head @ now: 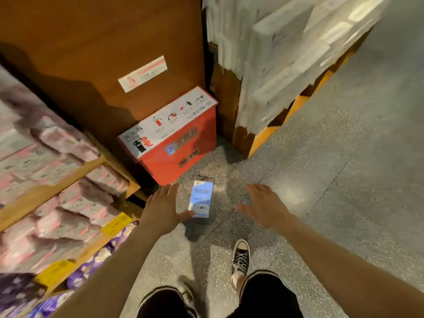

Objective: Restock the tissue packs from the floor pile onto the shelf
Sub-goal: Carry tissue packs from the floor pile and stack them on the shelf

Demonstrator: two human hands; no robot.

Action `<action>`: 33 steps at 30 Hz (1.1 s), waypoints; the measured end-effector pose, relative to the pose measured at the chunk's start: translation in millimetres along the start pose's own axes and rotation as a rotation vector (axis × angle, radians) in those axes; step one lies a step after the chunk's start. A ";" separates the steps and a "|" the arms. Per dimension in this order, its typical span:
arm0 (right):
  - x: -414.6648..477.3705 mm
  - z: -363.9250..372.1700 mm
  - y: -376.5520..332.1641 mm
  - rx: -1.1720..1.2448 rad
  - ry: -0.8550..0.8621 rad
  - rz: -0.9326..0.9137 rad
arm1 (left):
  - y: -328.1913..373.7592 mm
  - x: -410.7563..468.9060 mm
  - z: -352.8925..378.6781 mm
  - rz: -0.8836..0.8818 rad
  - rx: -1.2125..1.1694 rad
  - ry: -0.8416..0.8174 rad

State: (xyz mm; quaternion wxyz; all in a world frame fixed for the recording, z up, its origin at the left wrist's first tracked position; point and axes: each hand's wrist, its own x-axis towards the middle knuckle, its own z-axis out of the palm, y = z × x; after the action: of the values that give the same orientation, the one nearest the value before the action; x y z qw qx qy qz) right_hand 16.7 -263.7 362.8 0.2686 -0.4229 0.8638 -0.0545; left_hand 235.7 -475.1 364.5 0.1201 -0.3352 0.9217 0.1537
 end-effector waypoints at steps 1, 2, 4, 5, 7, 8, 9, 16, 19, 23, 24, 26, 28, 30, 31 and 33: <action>26.8 8.8 5.3 -0.010 -0.010 0.013 | -5.9 26.3 13.2 0.021 -0.003 -0.012; 54.0 20.6 11.0 -0.021 -0.019 0.025 | -12.1 53.3 28.8 0.045 -0.001 -0.026; 109.2 54.4 23.6 -0.042 -0.033 0.031 | -28.2 108.1 66.7 0.081 0.026 -0.038; 138.0 74.7 30.3 -0.055 -0.040 0.021 | -37.9 136.7 89.3 0.085 0.030 -0.036; 195.7 124.3 43.9 -0.073 -0.053 0.010 | -60.5 191.9 141.7 0.092 0.026 -0.060; 222.8 149.9 49.7 -0.070 -0.056 0.016 | -73.0 218.1 170.1 0.099 0.020 -0.065; 249.9 177.5 55.6 -0.061 -0.065 0.029 | -86.2 242.8 200.1 0.096 0.005 -0.077; 414.6 370.7 87.3 -0.047 -0.114 0.120 | -166.7 381.9 398.9 -0.019 -0.173 -0.168; 463.9 435.1 100.2 -0.047 -0.120 0.179 | -192.6 426.6 467.6 -0.028 -0.159 -0.234; 517.4 499.2 118.2 0.027 -0.192 0.260 | -214.8 472.5 531.3 -0.032 -0.203 -0.362; 530.3 513.9 121.4 0.072 -0.215 0.281 | -220.5 482.0 544.7 -0.027 -0.238 -0.378; 552.1 537.5 123.0 0.220 -0.245 0.330 | -233.1 497.9 572.7 -0.025 -0.342 -0.390; 568.0 554.5 120.0 0.434 -0.246 0.367 | -240.3 508.0 593.3 -0.028 -0.455 -0.411; 576.5 567.1 116.5 0.622 -0.217 0.375 | -237.0 511.3 599.8 -0.002 -0.558 -0.456; 577.5 568.9 114.0 0.679 -0.199 0.377 | -232.7 510.2 597.8 0.022 -0.595 -0.462; 572.9 563.9 107.2 0.748 -0.151 0.374 | -232.0 507.0 598.1 0.016 -0.673 -0.460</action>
State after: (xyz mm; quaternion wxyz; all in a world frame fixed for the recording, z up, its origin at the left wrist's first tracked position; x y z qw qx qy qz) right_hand -56.3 -555.8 -390.2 0.4712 -0.1352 0.8242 -0.2837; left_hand 80.0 -720.8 -399.7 0.2057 -0.3056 0.7716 0.5186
